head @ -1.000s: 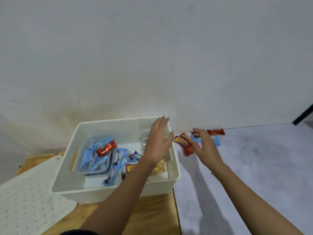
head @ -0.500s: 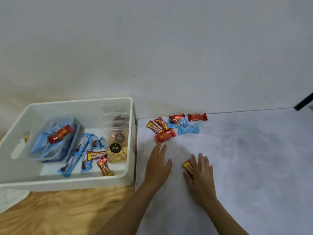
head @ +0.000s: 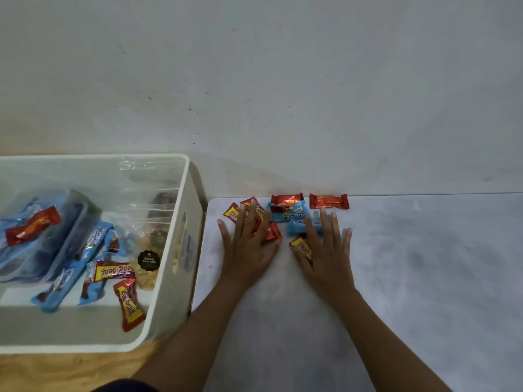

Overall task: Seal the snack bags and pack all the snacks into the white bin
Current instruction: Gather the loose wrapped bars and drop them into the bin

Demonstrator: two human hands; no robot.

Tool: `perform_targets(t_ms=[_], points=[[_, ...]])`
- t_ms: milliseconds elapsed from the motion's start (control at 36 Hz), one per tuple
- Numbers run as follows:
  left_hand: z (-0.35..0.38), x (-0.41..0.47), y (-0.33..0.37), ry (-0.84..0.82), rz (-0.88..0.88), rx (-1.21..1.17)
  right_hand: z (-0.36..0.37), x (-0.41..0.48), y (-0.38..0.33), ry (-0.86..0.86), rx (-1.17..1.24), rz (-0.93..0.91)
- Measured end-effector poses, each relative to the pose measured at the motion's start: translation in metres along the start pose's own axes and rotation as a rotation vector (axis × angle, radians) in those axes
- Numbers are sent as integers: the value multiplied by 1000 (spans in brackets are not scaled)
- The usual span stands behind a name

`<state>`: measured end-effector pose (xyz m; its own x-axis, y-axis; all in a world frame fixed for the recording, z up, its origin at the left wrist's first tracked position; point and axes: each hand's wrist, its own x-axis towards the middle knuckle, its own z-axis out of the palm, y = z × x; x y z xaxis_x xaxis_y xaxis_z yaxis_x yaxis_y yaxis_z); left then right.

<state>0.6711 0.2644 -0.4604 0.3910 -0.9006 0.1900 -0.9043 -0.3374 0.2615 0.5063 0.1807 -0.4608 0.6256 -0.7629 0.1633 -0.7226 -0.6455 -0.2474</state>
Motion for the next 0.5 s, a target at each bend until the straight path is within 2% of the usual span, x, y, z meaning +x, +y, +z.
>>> perform_targets(t_ms=[111,194,500], points=[[3,15,-4,-46,-108,-61,2,29,6,5,0,-89],[2,22,-7,-44,-122,-72,7,47,8,-15,-31,-186],[3,34,-12,0,-115,-101,2,64,7,-54,-8,-82]])
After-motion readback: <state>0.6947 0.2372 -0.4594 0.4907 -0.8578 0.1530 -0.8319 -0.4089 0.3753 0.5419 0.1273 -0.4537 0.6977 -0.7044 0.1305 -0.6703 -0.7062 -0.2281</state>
